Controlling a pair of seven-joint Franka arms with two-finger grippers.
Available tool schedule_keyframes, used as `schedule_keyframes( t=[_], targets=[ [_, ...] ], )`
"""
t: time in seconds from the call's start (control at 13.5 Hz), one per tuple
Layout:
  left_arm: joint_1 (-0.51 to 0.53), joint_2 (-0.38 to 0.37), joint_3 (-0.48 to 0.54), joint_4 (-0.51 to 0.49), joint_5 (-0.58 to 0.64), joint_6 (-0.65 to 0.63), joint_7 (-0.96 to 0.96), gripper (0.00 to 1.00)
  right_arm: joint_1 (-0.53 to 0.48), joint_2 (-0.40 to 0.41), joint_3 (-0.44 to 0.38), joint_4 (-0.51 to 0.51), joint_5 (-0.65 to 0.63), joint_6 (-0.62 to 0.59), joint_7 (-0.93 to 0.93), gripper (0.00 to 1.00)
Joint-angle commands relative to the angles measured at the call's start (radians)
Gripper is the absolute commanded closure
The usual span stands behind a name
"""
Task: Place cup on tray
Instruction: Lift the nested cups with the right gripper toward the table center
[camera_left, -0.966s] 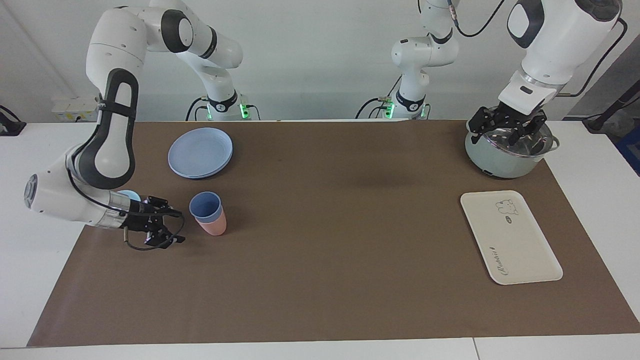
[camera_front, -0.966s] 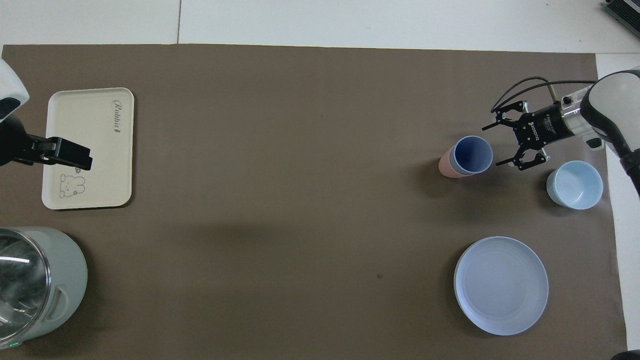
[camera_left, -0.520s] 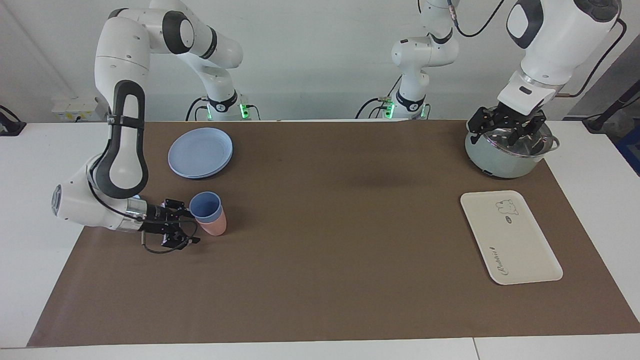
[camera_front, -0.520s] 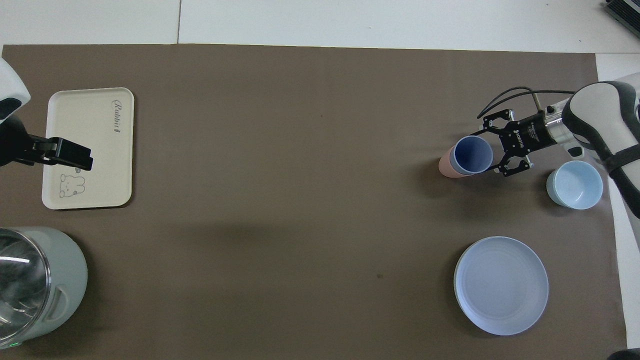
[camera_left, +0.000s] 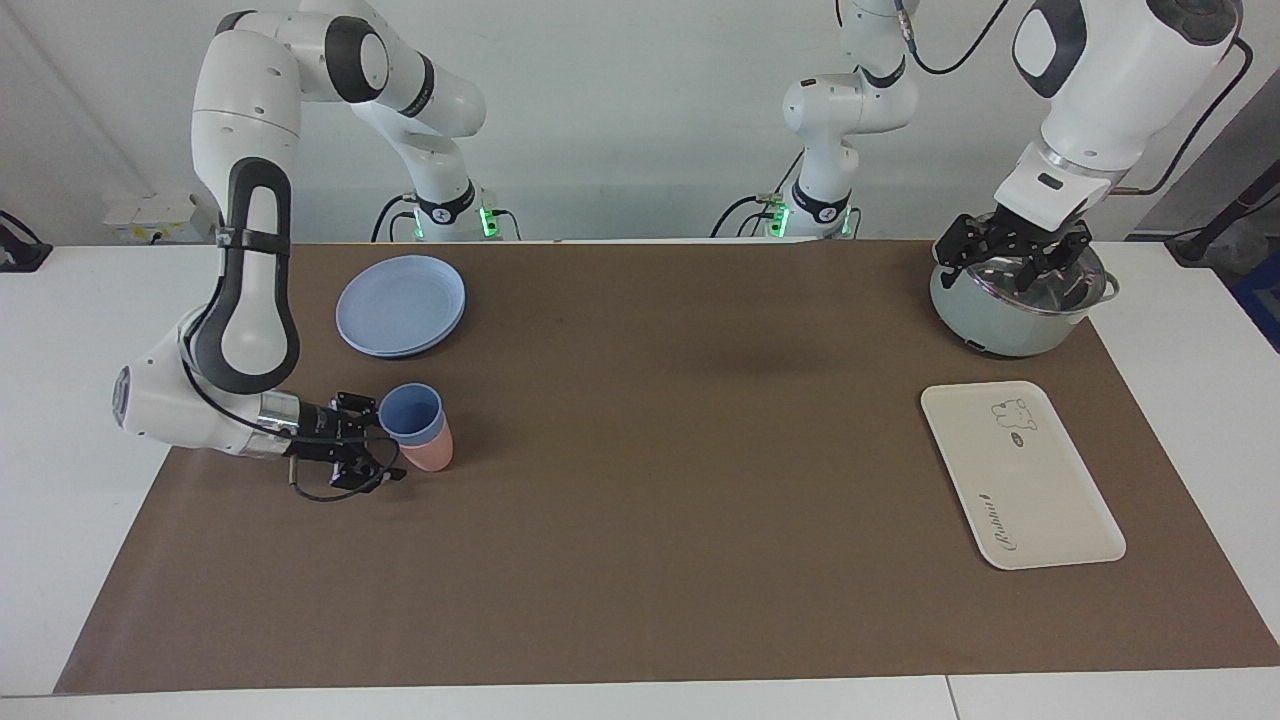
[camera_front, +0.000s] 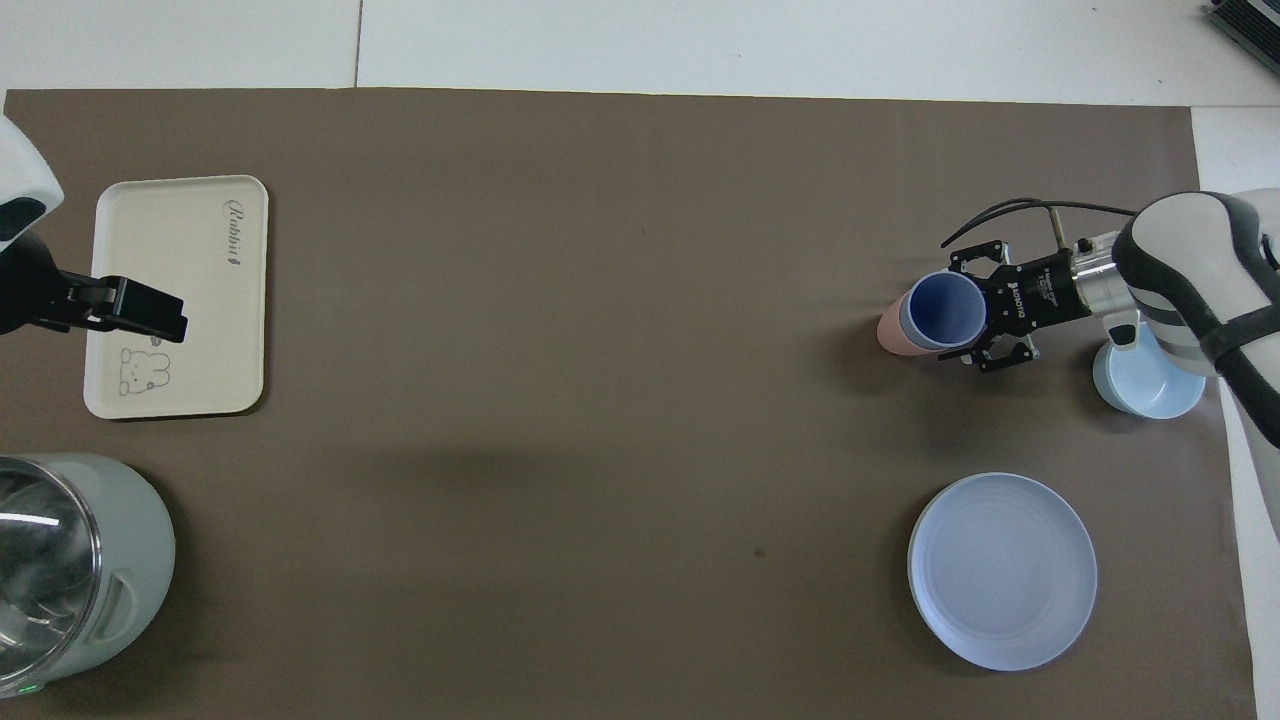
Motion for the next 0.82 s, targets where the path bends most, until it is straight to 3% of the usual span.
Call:
schedule_keyframes(
  t=[0.0,0.22,0.3,0.37,0.45,0.52,0.74],
  targets=[
    [-0.004,-0.028,0.003,-0.033,0.005,0.000,0.014,0.00,0.017,-0.047,0.009,-0.071,0.037,0.039,0.019,0.07],
    [-0.004,-0.029,0.003,-0.033,0.005,-0.004,0.014,0.00,0.033,-0.053,0.010,-0.089,0.081,0.036,0.019,0.08],
    [-0.006,-0.029,0.003,-0.033,0.005,-0.004,0.014,0.00,0.037,-0.057,0.010,-0.094,0.090,0.033,0.019,0.15],
    [-0.006,-0.029,0.003,-0.033,0.005,-0.004,0.014,0.00,0.042,-0.060,0.010,-0.097,0.107,0.022,0.010,0.49],
    [-0.006,-0.029,0.003,-0.033,0.005,-0.004,0.014,0.00,0.050,-0.062,0.010,-0.101,0.132,0.004,-0.010,0.91],
    [-0.006,-0.029,0.002,-0.033,0.005,-0.006,0.014,0.00,0.069,-0.068,0.010,-0.106,0.149,-0.004,-0.031,1.00],
    [-0.003,-0.029,-0.001,-0.025,0.003,-0.004,0.011,0.00,0.132,-0.108,0.010,-0.138,0.192,0.011,-0.020,1.00]
  ],
)
